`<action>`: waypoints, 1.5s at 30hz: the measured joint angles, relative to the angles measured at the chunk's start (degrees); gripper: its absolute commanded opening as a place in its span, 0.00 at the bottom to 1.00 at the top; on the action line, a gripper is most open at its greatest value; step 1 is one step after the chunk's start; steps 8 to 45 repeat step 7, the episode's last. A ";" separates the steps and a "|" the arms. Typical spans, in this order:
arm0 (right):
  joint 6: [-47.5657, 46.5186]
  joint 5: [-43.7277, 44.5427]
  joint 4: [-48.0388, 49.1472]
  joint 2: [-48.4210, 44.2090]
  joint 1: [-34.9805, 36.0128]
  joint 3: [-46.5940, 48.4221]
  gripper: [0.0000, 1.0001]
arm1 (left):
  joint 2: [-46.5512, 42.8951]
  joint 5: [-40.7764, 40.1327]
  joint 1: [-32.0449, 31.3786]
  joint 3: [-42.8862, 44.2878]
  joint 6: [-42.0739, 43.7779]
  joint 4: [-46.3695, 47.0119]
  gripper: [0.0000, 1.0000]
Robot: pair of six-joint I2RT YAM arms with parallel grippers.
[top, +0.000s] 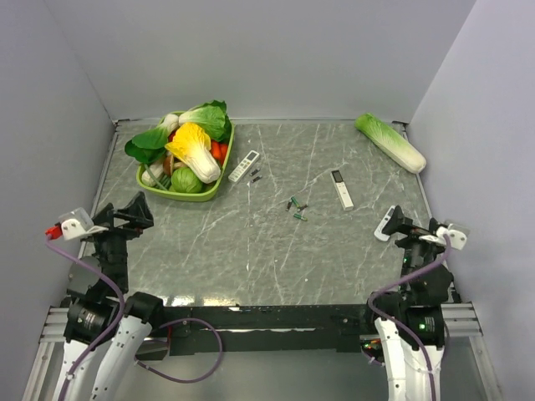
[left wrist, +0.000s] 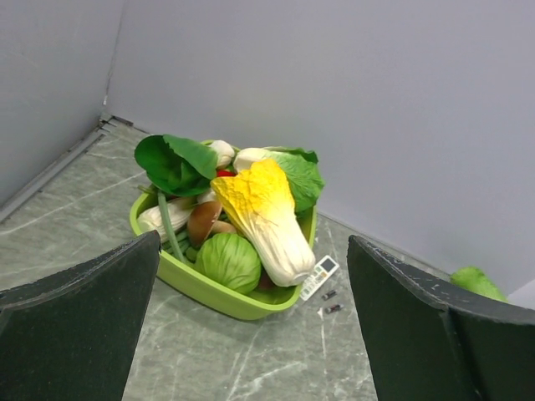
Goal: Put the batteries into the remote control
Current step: Reset both arms
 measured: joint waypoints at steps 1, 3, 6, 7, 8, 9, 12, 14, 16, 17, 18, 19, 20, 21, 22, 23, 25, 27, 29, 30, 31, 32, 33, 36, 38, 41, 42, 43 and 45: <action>-0.24 0.00 0.42 -0.02 0.00 -1.29 1.00 | 0.31 0.11 0.28 0.00 0.17 0.02 0.97; -0.68 -0.17 0.66 -0.02 0.00 -3.08 1.00 | 0.81 0.55 1.11 -0.02 0.61 0.17 0.97; -0.74 -0.33 1.38 -0.02 0.92 -3.52 1.00 | 1.62 1.40 2.19 -0.02 0.81 0.46 0.97; -0.87 -0.48 1.88 -0.02 1.27 -3.52 1.00 | 1.92 1.66 2.51 -0.02 0.83 0.50 0.97; -0.87 -0.48 1.88 -0.02 1.27 -3.52 1.00 | 1.92 1.66 2.51 -0.02 0.83 0.50 0.97; -0.87 -0.48 1.88 -0.02 1.27 -3.52 1.00 | 1.92 1.66 2.51 -0.02 0.83 0.50 0.97; -0.87 -0.48 1.88 -0.02 1.27 -3.52 1.00 | 1.92 1.66 2.51 -0.02 0.83 0.50 0.97; -0.87 -0.48 1.88 -0.02 1.27 -3.52 1.00 | 1.92 1.66 2.51 -0.02 0.83 0.50 0.97; -0.87 -0.48 1.88 -0.02 1.27 -3.52 1.00 | 1.92 1.66 2.51 -0.02 0.83 0.50 0.97; -0.87 -0.48 1.88 -0.02 1.27 -3.52 1.00 | 1.92 1.66 2.51 -0.02 0.83 0.50 0.97; -0.87 -0.48 1.88 -0.02 1.27 -3.52 1.00 | 1.92 1.66 2.51 -0.02 0.83 0.50 0.97; -0.87 -0.48 1.88 -0.02 1.27 -3.52 1.00 | 1.92 1.66 2.51 -0.02 0.83 0.50 0.97; -0.87 -0.48 1.88 -0.02 1.27 -3.52 1.00 | 1.92 1.66 2.51 -0.02 0.83 0.50 0.97; -0.87 -0.48 1.88 -0.02 1.27 -3.52 1.00 | 1.92 1.66 2.51 -0.02 0.83 0.50 0.97; -0.87 -0.48 1.88 -0.02 1.27 -3.52 1.00 | 1.92 1.66 2.51 -0.02 0.83 0.50 0.97; -0.87 -0.48 1.88 -0.02 1.27 -3.52 1.00 | 1.92 1.66 2.51 -0.02 0.83 0.50 0.97; -0.87 -0.48 1.88 -0.02 1.27 -3.52 1.00 | 1.92 1.66 2.51 -0.02 0.83 0.50 0.97; -0.87 -0.48 1.88 -0.02 1.27 -3.52 1.00 | 1.92 1.66 2.51 -0.02 0.83 0.50 0.97; -0.87 -0.48 1.88 -0.02 1.27 -3.52 1.00 | 1.92 1.66 2.51 -0.02 0.83 0.50 0.97; -0.87 -0.48 1.88 -0.02 1.27 -3.52 1.00 | 1.92 1.66 2.51 -0.02 0.83 0.50 0.97; -0.87 -0.48 1.88 -0.02 1.27 -3.52 1.00 | 1.92 1.66 2.51 -0.02 0.83 0.50 0.97; -0.87 -0.48 1.88 -0.02 1.27 -3.52 1.00 | 1.92 1.66 2.51 -0.02 0.83 0.50 0.97; -0.87 -0.48 1.88 -0.02 1.27 -3.52 1.00 | 1.92 1.66 2.51 -0.02 0.83 0.50 0.97; -0.87 -0.48 1.88 -0.02 1.27 -3.52 1.00 | 1.92 1.66 2.51 -0.02 0.83 0.50 0.97; -0.87 -0.48 1.88 -0.02 1.27 -3.52 1.00 | 1.92 1.66 2.51 -0.02 0.83 0.50 0.97; -0.87 -0.48 1.88 -0.02 1.27 -3.52 1.00 | 1.92 1.66 2.51 -0.02 0.83 0.50 0.97; -0.87 -0.48 1.88 -0.02 1.27 -3.52 1.00 | 1.92 1.66 2.51 -0.02 0.83 0.50 0.97; -0.87 -0.48 1.88 -0.02 1.27 -3.52 1.00 | 1.92 1.66 2.51 -0.02 0.83 0.50 0.97; -0.87 -0.48 1.88 -0.02 1.27 -3.52 1.00 | 1.92 1.66 2.51 -0.02 0.83 0.50 0.97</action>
